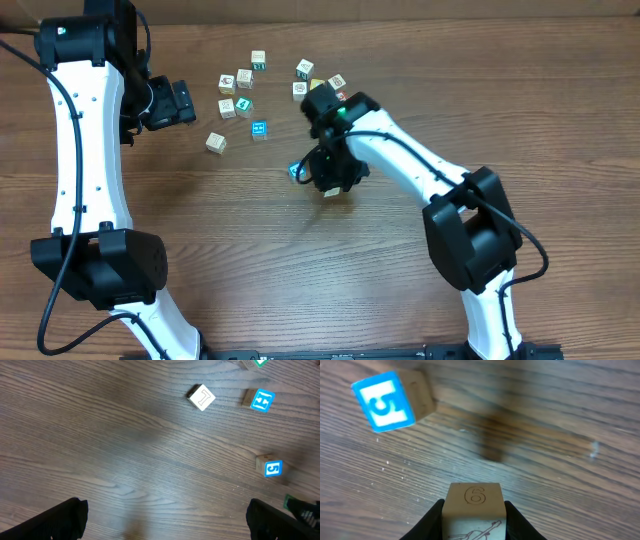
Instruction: Form a circle
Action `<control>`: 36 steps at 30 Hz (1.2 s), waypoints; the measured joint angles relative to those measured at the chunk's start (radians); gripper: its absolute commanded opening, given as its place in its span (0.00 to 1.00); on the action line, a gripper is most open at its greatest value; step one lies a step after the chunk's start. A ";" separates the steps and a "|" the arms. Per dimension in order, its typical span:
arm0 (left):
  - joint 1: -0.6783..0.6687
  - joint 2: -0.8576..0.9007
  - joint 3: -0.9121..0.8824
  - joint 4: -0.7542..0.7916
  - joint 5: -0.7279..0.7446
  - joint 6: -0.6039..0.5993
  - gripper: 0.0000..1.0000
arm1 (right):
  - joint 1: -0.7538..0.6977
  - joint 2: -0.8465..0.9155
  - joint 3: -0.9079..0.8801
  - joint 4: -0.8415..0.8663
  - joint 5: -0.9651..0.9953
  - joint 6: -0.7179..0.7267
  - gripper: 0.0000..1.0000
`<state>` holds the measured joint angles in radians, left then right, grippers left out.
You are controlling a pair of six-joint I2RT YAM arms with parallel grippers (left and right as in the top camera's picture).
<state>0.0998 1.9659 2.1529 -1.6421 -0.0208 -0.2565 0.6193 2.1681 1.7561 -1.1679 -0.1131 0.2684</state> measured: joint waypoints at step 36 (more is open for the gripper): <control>0.000 0.000 0.000 0.000 0.000 0.000 1.00 | 0.044 0.000 -0.096 0.185 0.051 -0.007 0.45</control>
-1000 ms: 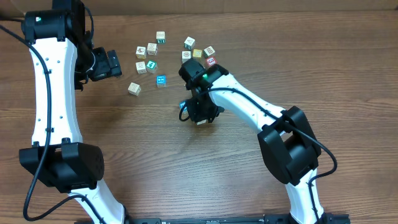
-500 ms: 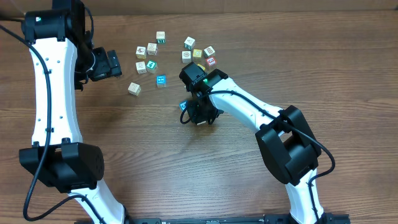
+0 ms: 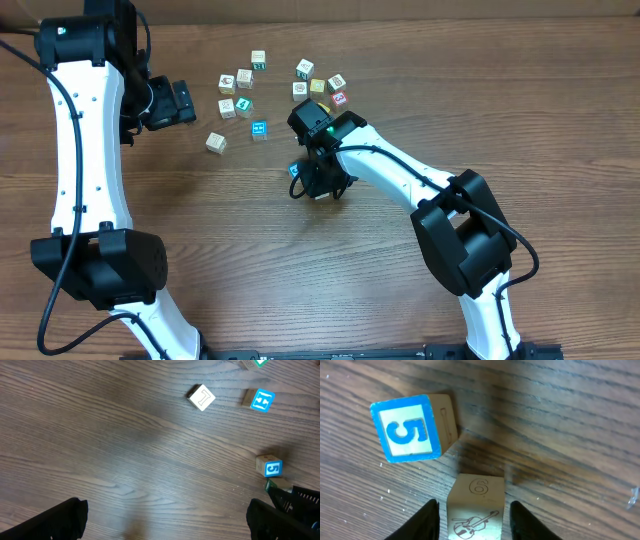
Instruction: Form a circle
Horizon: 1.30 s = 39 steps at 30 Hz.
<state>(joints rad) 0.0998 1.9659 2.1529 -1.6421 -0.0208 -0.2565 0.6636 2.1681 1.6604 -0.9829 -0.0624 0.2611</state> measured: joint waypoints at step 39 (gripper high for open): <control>0.000 0.000 0.000 0.000 0.000 0.000 0.99 | -0.046 -0.043 -0.014 0.008 -0.032 0.068 0.48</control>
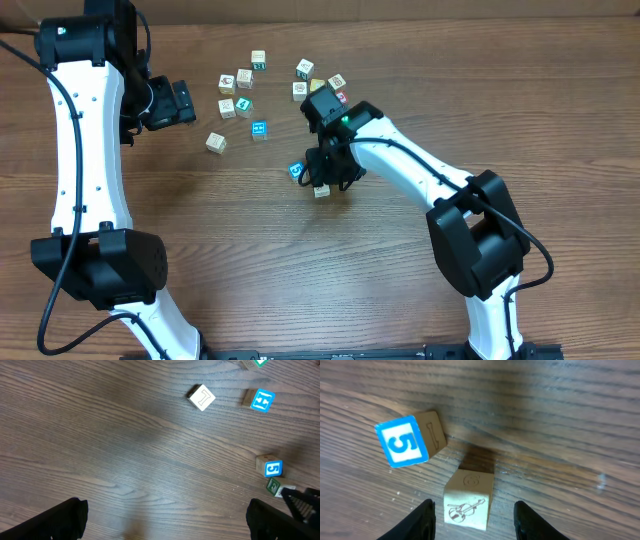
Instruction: Form a circle
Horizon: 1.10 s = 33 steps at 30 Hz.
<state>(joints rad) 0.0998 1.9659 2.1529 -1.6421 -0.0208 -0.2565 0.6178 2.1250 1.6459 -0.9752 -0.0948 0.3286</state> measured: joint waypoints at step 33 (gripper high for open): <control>0.000 0.000 0.000 0.000 0.000 0.000 0.99 | 0.005 0.000 -0.085 0.174 0.032 0.295 0.26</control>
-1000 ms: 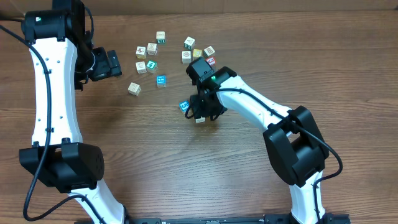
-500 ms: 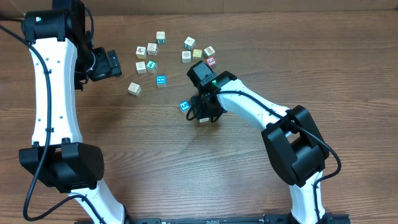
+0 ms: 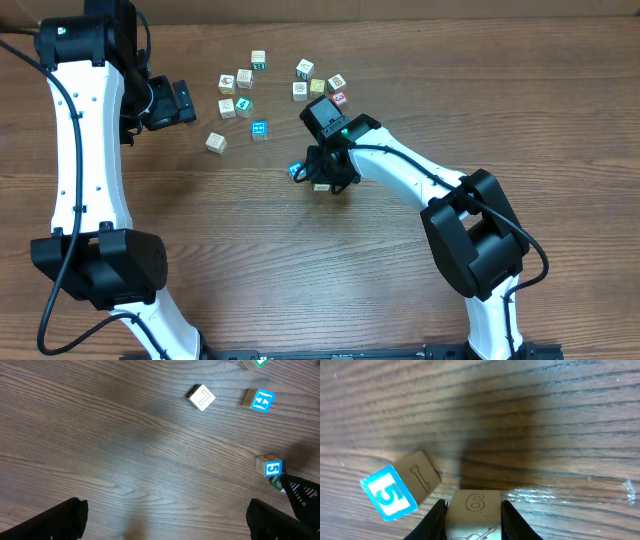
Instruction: Form a circle
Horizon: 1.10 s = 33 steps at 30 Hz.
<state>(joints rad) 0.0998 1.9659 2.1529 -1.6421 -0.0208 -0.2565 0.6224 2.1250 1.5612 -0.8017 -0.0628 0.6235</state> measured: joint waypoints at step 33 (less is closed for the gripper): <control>0.000 0.000 0.000 0.000 0.000 0.000 0.99 | -0.001 0.000 0.000 0.042 0.026 0.188 0.45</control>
<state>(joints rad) 0.0998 1.9659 2.1529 -1.6421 -0.0208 -0.2565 0.6216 2.1250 1.5612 -0.7597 -0.0364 0.8116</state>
